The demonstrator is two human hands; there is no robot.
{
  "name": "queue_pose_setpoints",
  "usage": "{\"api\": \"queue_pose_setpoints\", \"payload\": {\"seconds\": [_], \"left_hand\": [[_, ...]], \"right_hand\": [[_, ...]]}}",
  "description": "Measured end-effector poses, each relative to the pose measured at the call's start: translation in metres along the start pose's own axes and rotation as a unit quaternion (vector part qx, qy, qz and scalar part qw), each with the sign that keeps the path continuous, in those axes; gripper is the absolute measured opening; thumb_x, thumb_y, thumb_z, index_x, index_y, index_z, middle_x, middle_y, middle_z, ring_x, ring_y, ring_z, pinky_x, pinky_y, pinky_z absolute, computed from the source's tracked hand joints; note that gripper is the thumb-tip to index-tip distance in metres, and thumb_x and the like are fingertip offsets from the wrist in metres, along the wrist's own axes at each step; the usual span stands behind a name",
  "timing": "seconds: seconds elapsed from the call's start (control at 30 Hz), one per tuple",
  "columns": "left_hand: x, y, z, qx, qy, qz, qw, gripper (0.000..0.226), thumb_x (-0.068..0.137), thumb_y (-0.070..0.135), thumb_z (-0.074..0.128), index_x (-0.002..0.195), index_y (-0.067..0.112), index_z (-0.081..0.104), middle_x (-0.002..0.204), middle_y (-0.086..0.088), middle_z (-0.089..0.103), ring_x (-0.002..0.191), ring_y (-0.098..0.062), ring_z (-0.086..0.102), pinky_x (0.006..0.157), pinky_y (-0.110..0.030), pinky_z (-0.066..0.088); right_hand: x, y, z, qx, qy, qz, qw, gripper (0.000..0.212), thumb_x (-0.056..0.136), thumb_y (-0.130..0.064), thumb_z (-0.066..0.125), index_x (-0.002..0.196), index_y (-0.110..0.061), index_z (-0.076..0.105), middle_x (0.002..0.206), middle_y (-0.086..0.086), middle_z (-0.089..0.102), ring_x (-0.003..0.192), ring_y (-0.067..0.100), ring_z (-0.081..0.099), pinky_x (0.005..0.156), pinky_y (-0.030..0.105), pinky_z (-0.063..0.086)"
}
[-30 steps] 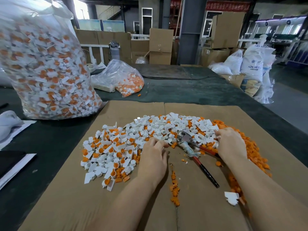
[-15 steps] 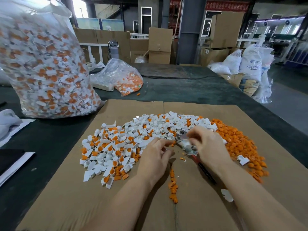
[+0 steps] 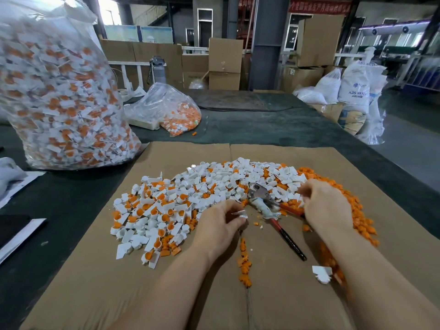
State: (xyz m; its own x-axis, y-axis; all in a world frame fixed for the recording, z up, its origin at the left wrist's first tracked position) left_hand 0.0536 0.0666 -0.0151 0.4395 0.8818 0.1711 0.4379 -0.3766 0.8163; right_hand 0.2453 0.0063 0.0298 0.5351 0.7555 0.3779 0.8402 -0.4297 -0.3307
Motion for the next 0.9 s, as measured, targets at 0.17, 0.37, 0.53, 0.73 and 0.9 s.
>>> {"api": "queue_pose_setpoints", "payload": {"seconds": [0.17, 0.37, 0.53, 0.73, 0.9], "left_hand": [[0.002, -0.002, 0.001, -0.004, -0.003, -0.007, 1.000, 0.018, 0.090, 0.026, 0.062, 0.107, 0.030, 0.061, 0.095, 0.016, 0.059, 0.094, -0.003, 0.054, 0.079, -0.016, 0.040], [0.003, -0.002, -0.001, 0.002, -0.009, 0.009, 1.000, 0.020, 0.091, 0.023, 0.060, 0.110, 0.026, 0.063, 0.097, 0.016, 0.059, 0.093, 0.000, 0.054, 0.076, -0.005, 0.035], [0.004, -0.002, -0.001, -0.004, 0.006, 0.009, 1.000, 0.012, 0.090, 0.018, 0.061, 0.099, 0.022, 0.069, 0.096, 0.013, 0.058, 0.081, 0.012, 0.050, 0.070, 0.005, 0.033], [0.006, -0.003, 0.000, 0.010, 0.030, 0.005, 0.999, 0.014, 0.090, 0.022, 0.062, 0.101, 0.023, 0.069, 0.090, 0.012, 0.045, 0.082, 0.000, 0.044, 0.069, -0.003, 0.032], [0.005, -0.003, 0.000, -0.008, 0.039, -0.011, 0.999, 0.015, 0.092, 0.023, 0.058, 0.102, 0.024, 0.069, 0.098, 0.013, 0.059, 0.096, -0.005, 0.053, 0.075, -0.009, 0.036]], "right_hand": [[0.013, 0.027, -0.003, -0.117, -0.107, 0.064, 0.985, 0.025, 0.087, 0.000, 0.057, 0.096, -0.019, 0.070, 0.094, 0.005, 0.063, 0.082, 0.023, 0.061, 0.067, 0.032, 0.052], [0.019, 0.032, 0.003, -0.119, -0.136, 0.018, 0.983, 0.017, 0.085, -0.009, 0.066, 0.095, -0.022, 0.069, 0.099, 0.002, 0.063, 0.086, 0.019, 0.060, 0.077, 0.032, 0.054], [0.015, 0.034, 0.009, -0.138, -0.112, -0.021, 0.984, 0.017, 0.088, -0.005, 0.059, 0.097, -0.018, 0.065, 0.097, 0.003, 0.062, 0.087, 0.020, 0.059, 0.076, 0.032, 0.053], [0.009, 0.026, 0.007, -0.110, -0.034, -0.035, 0.993, 0.007, 0.094, -0.010, 0.052, 0.099, -0.012, 0.056, 0.092, 0.005, 0.062, 0.084, 0.019, 0.055, 0.070, 0.030, 0.048], [-0.013, -0.022, 0.008, 0.097, 0.012, -0.111, 0.989, 0.017, 0.094, -0.010, 0.052, 0.104, -0.007, 0.065, 0.097, 0.007, 0.069, 0.087, 0.018, 0.062, 0.076, 0.024, 0.046]]}}
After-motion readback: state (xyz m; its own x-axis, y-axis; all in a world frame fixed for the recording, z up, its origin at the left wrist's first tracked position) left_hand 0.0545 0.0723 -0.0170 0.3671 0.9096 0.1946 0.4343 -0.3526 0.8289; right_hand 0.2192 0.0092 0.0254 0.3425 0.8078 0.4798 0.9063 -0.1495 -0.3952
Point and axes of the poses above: each hand's wrist, its own x-axis towards the middle knuckle, its own z-axis out of the palm, y = z × x, the point moved 1 cm from there along x, towards the middle knuckle
